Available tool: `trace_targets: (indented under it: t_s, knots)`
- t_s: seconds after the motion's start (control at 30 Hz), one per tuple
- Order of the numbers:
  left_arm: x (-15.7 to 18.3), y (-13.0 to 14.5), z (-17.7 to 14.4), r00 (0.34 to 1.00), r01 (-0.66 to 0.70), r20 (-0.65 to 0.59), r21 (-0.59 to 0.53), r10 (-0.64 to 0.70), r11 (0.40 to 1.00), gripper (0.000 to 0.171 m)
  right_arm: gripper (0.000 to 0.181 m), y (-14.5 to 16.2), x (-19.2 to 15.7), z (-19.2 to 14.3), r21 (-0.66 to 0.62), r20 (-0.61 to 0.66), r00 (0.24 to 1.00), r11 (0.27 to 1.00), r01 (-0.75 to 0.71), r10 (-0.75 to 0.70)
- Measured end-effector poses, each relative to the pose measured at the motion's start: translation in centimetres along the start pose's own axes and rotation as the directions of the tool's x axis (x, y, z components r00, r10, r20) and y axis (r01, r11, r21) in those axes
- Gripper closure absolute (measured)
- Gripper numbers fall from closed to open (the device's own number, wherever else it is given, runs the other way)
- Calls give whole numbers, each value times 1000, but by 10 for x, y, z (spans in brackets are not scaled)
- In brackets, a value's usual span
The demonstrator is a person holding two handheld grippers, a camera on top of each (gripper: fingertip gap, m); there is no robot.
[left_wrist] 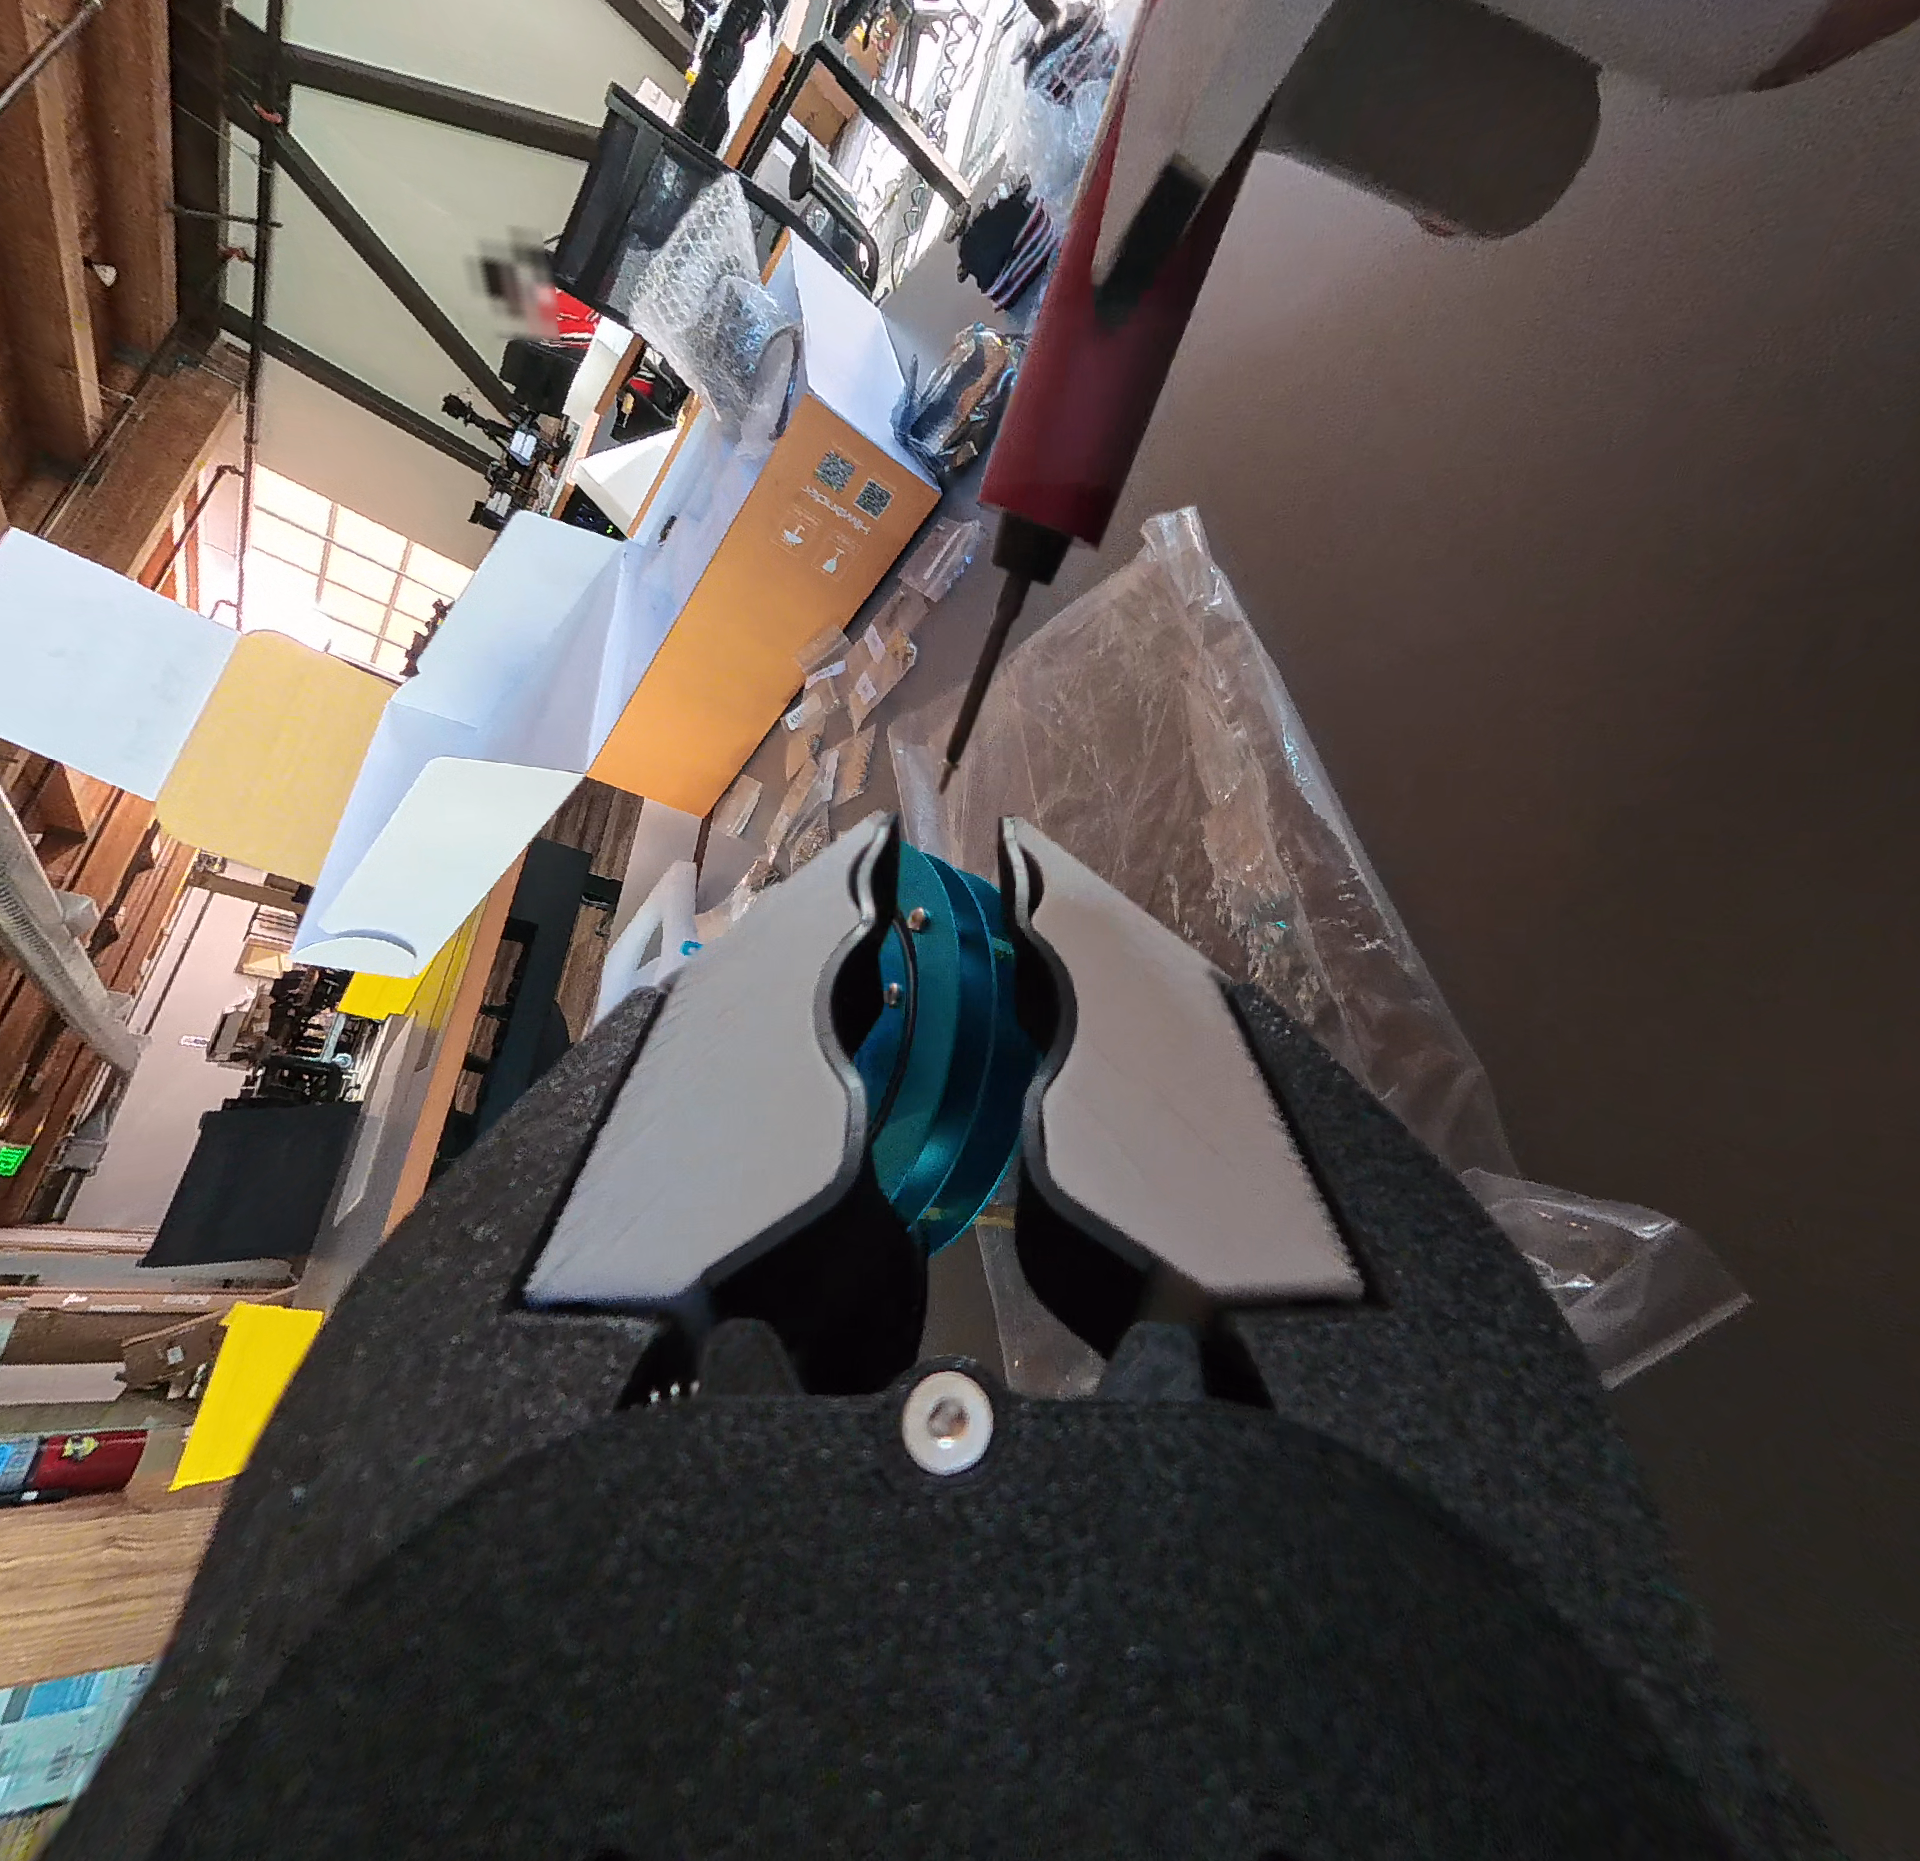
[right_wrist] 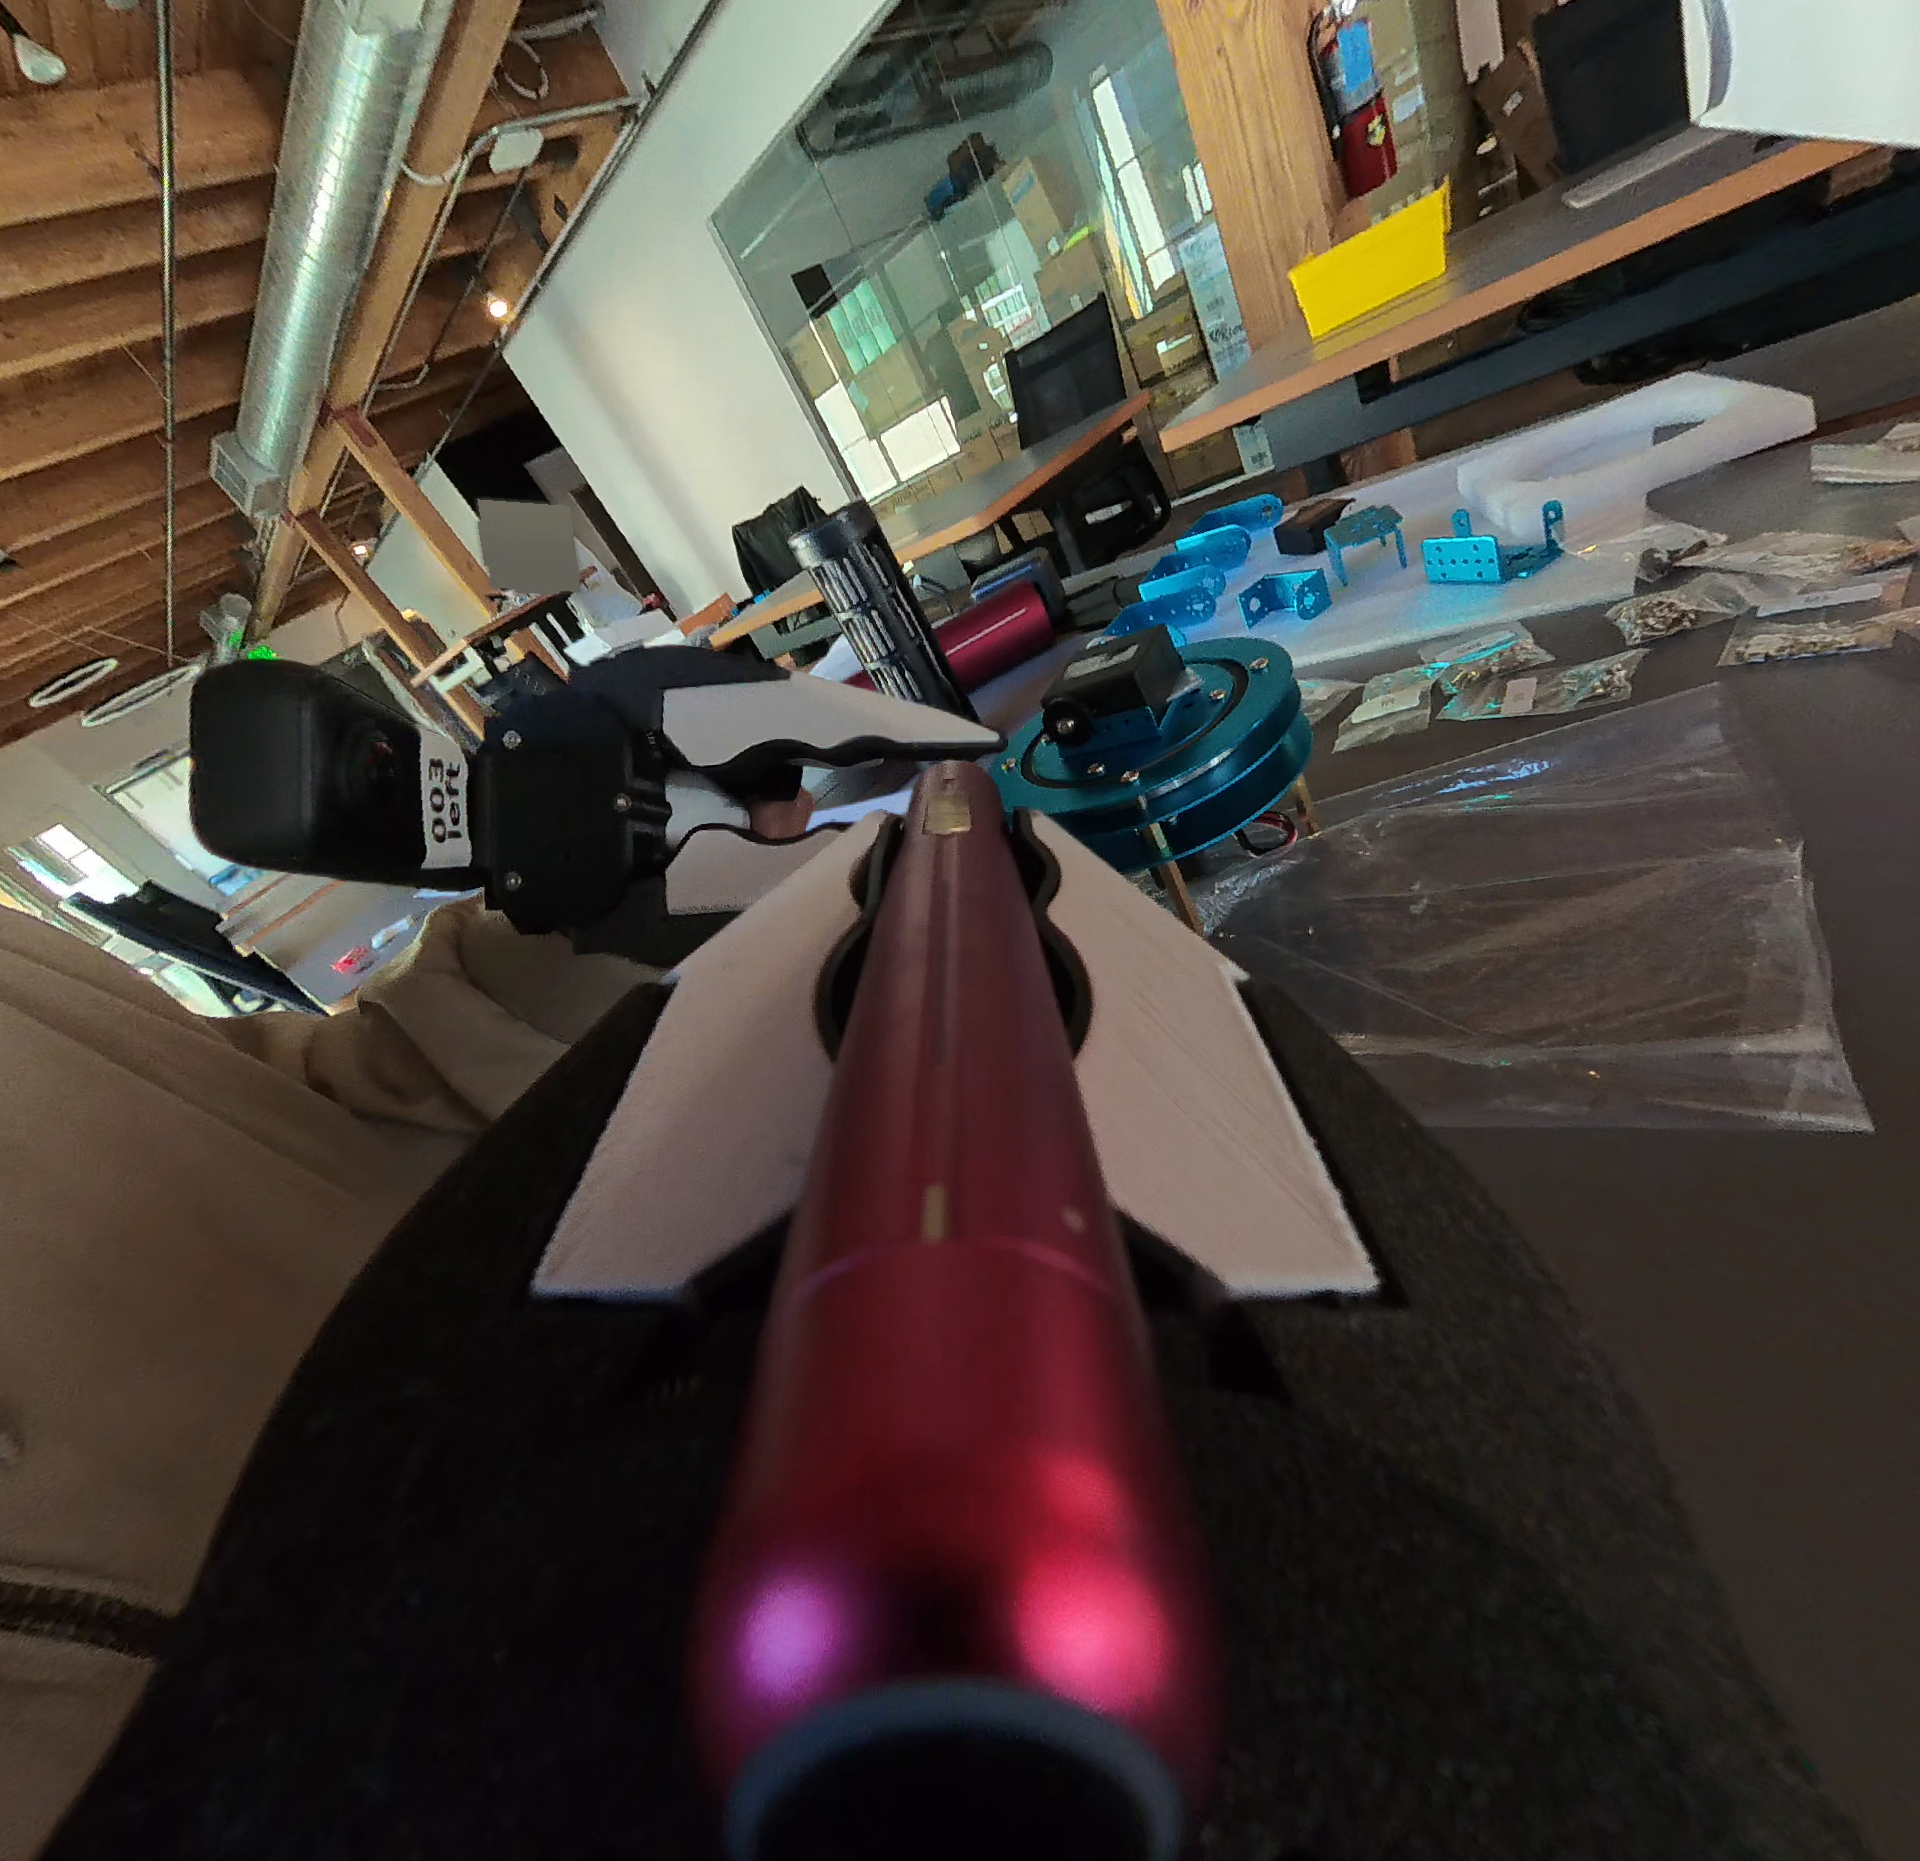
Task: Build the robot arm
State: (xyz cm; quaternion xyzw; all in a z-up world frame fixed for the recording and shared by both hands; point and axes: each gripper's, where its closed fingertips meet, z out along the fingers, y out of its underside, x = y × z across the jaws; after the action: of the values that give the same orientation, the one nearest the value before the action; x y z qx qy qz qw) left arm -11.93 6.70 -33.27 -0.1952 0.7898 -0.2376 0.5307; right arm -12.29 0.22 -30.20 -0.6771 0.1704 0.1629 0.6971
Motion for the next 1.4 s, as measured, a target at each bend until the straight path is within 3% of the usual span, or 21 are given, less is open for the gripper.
trace_targets:
  t_s: [0.13, 0.23, 0.37, 0.53, 0.77, 0.87, 1.1, 1.4]
  knots:
    - [-19, 11, -6, 998, 36, 45, -43, -35, 998, 149, 161, -5, 0, 1, 77, -35, 998, 996, 53, -50]
    - [-40, 25, -12, 978, 204, 68, -70, -200, 976, 146, 161, -13, 7, 14, 206, -108, 993, 977, 62, -40]
    - [-70, 48, -20, 875, 483, 90, -68, -477, 873, 146, 161, -7, 28, 39, 330, -229, 967, 944, -32, 113]
    - [-76, 60, -20, 704, 704, -33, -96, -709, 704, 136, 161, 20, 39, 56, 443, -219, 878, 845, -298, 425]
    - [-72, 69, 8, 617, 775, -90, -101, -782, 624, 121, 162, 15, 36, 62, 485, -302, 886, 857, -174, 351]
    - [-70, 72, 16, 617, 776, -105, -85, -780, 625, 121, 162, 13, 42, 56, 455, -391, 872, 885, -96, 295]
    - [-62, 73, 25, 608, 781, -142, -70, -781, 620, 126, 161, 33, 40, 66, 489, -322, 815, 821, -293, 482]
    - [-62, 74, 25, 615, 781, -123, -39, -779, 623, 125, 161, 32, 43, 64, 511, -294, 809, 799, -317, 509]
